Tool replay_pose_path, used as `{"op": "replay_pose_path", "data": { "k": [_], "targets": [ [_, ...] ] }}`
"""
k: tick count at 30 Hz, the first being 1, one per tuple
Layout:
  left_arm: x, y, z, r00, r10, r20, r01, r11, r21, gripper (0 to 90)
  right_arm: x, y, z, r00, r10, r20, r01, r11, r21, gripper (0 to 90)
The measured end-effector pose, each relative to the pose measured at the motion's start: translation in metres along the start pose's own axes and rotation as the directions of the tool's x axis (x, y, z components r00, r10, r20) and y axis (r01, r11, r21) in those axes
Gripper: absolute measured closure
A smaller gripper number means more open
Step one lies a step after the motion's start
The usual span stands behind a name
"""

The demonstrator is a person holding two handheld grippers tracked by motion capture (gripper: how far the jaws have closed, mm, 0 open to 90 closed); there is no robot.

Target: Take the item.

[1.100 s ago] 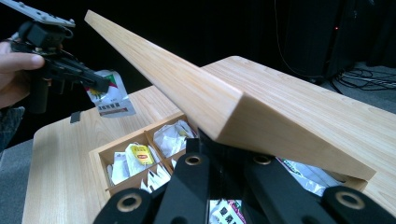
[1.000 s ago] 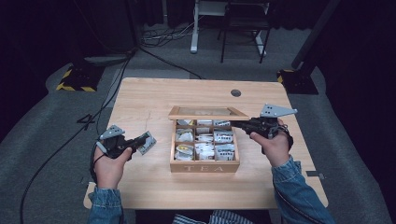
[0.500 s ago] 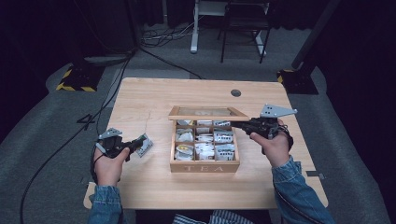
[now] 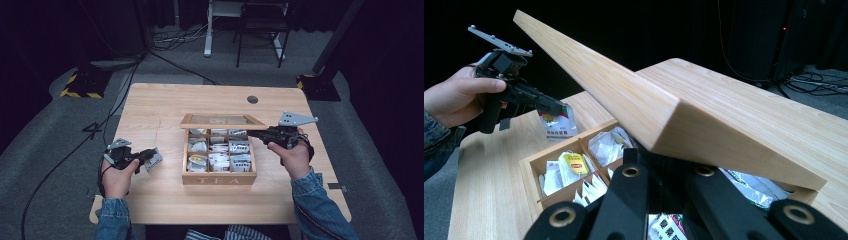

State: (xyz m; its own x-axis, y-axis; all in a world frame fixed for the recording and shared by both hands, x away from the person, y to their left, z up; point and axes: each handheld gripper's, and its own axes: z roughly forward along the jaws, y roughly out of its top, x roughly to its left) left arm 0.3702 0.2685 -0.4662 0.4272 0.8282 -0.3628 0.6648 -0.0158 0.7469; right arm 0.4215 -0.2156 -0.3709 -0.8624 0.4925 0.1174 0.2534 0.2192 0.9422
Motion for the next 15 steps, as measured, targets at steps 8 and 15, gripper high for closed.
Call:
{"op": "replay_pose_path", "data": {
  "k": [8, 15],
  "targets": [
    [-0.0012, 0.0003, 0.0054, 0.9997, 0.018, 0.014, -0.018, 0.9998, 0.007, 67.5, 0.0002, -0.0004, -0.0001, 1.0000, 0.001, 0.000, -0.001, 1.000, 0.000, 90.0],
    [0.0033, -0.0008, 0.0047, 0.9984, 0.034, -0.046, -0.034, 0.9994, -0.007, 53.0, 0.0002, -0.0002, -0.0003, 1.0000, -0.001, 0.000, 0.001, 1.000, 0.001, 90.0]
  ]
}}
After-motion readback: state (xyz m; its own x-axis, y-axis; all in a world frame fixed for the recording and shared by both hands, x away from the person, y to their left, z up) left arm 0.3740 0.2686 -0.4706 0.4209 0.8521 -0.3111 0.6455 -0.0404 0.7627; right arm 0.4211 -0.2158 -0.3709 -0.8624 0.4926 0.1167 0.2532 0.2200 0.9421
